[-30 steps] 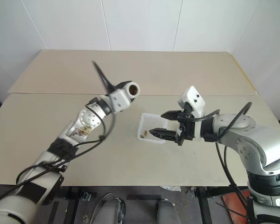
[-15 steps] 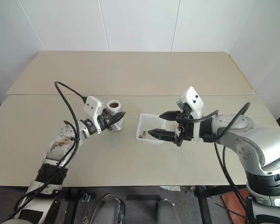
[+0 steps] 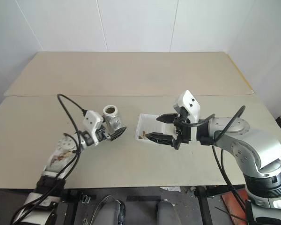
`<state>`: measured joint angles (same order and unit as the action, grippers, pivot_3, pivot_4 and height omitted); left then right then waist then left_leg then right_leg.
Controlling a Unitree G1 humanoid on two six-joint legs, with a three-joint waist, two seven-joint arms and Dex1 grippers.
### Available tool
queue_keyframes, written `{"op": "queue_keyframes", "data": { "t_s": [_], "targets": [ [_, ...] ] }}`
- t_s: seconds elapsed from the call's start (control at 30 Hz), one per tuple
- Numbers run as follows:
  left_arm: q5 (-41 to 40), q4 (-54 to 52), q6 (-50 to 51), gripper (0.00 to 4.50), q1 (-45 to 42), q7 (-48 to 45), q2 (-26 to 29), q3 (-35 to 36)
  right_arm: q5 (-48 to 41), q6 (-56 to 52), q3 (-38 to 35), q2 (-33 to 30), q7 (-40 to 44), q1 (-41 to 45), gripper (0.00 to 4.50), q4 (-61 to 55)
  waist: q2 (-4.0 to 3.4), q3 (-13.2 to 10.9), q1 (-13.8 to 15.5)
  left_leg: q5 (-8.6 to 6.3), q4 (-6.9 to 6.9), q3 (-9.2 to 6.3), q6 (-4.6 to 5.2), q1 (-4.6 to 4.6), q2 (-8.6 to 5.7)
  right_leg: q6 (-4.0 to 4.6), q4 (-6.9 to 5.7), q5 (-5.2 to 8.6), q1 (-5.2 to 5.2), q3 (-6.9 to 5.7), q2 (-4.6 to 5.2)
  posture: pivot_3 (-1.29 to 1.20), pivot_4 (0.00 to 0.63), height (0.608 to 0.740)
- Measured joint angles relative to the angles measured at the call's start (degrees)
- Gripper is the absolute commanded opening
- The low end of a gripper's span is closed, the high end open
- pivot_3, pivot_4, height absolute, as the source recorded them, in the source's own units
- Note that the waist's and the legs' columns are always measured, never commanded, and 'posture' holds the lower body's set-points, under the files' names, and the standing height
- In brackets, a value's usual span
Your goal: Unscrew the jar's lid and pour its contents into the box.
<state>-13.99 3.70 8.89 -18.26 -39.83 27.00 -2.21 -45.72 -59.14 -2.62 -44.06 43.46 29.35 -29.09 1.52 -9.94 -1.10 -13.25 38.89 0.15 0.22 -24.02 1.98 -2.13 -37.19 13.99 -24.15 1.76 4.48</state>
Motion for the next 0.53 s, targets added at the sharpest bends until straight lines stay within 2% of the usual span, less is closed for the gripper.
{"op": "queue_keyframes", "data": {
  "t_s": [0.17, 0.27, 0.33, 0.43, 0.53],
  "targets": [
    [-9.5, -11.9, 6.3, 4.46, 11.9, -13.1, 16.0, 9.6, 0.6, 0.8, -0.3, -1.1, 0.2, -2.6, 4.5, -0.6, -0.01, 0.0, -0.1, 0.0, -0.07, 0.09, 0.0, 0.1, 0.07, 0.02, 0.03, 0.01, 0.02, 0.05, 0.0, 0.0, 0.15, 0.74],
    [-18.8, -15.5, 11.0, 4.46, 17.0, -23.6, 24.5, 18.7, 0.7, 1.7, -0.4, -1.6, 0.4, -3.4, 4.5, -0.7, 0.01, 0.0, 0.4, -0.01, -0.08, 0.11, -0.01, 0.2, 0.09, 0.03, 0.07, 0.02, 0.14, -0.01, 0.02, 0.0, 0.15, 0.74],
    [-25.4, -15.4, 13.1, 4.46, 20.1, -33.8, 29.8, 26.2, 1.4, 3.5, -0.4, -2.5, 1.5, -4.3, 4.5, -0.7, 0.01, 0.0, 0.6, -0.01, -0.1, 0.14, -0.02, 0.21, 0.08, 0.03, 0.09, 0.04, 0.15, -0.03, 0.03, 0.0, 0.15, 0.74],
    [-28.6, -14.1, 14.3, 4.46, 20.7, -39.8, 32.8, 31.8, 2.9, 5.4, -0.5, -4.3, 2.9, -5.6, 4.5, 0.1, 0.01, 0.0, 0.7, -0.01, -0.12, 0.16, -0.02, 0.24, 0.08, 0.03, 0.1, 0.05, 0.15, -0.02, 0.02, 0.0, 0.15, 0.74],
    [-29.0, -13.1, 15.2, 4.46, 20.1, -40.5, 33.6, 34.7, 4.2, 7.6, -1.7, -6.3, 4.6, -6.7, 4.5, 1.0, 0.01, 0.0, 0.5, -0.01, -0.16, 0.17, -0.01, 0.25, 0.1, 0.03, 0.09, 0.05, 0.12, 0.0, -0.01, 0.0, 0.15, 0.74]
  ]
}}
